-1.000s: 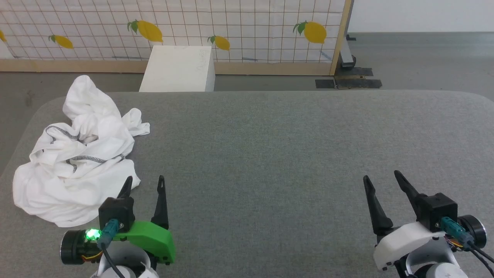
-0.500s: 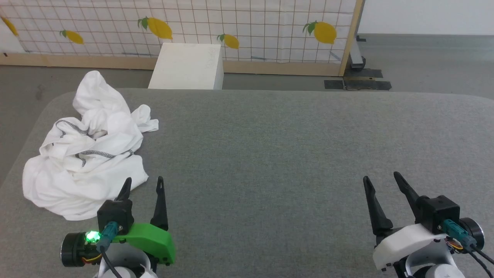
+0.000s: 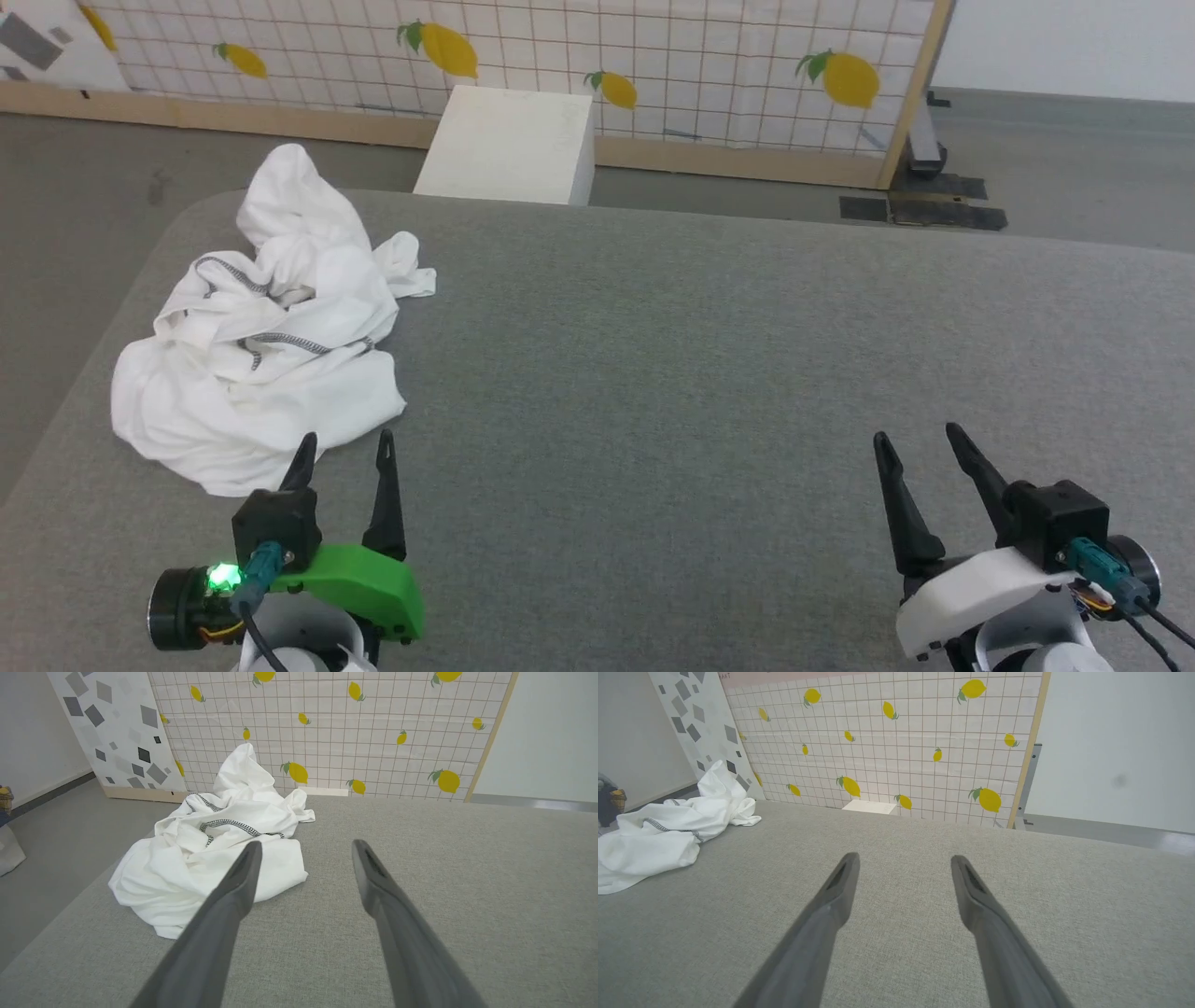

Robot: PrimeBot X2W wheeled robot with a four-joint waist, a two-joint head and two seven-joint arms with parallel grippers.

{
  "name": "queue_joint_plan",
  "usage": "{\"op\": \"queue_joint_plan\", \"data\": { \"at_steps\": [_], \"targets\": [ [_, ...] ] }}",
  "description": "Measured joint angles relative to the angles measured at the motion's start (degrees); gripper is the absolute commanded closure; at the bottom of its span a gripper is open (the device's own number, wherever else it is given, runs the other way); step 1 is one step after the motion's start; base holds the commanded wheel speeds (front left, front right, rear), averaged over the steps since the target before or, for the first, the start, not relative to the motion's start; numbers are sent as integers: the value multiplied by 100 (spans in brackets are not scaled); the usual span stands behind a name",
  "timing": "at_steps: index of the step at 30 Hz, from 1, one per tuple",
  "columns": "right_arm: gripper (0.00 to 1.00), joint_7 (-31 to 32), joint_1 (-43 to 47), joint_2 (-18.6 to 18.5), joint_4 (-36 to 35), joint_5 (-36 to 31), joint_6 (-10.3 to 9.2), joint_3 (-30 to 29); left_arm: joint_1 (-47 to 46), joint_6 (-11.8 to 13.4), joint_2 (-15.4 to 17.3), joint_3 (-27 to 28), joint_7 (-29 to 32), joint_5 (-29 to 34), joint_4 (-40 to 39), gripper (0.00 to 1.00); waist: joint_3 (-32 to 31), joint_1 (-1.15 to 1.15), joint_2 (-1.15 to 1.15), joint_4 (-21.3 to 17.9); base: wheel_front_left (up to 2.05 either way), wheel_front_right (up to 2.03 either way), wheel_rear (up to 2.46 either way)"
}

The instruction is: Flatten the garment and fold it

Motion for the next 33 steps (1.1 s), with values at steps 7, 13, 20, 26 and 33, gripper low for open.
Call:
{"op": "queue_joint_plan", "data": {
  "at_steps": [7,13,20,26,33],
  "targets": [
    [0,-93,0,0,99,98,0,21,0,51,0,7,-77,-33,53,0,-1,0,0,245,0,0,0],
    [0,-158,0,0,174,182,0,44,2,78,-1,8,-136,-58,102,0,-10,0,0,458,0,0,0],
    [0,-249,0,0,269,270,0,86,4,118,-1,14,-235,-182,151,0,-14,0,0,698,0,0,0],
    [0,-322,-2,0,345,338,0,118,4,147,-1,16,-304,-201,200,0,-7,0,0,884,0,0,0],
    [0,-398,-3,0,419,398,0,152,5,193,-1,18,-383,-233,253,0,-1,0,0,1062,0,0,0]
  ]
}}
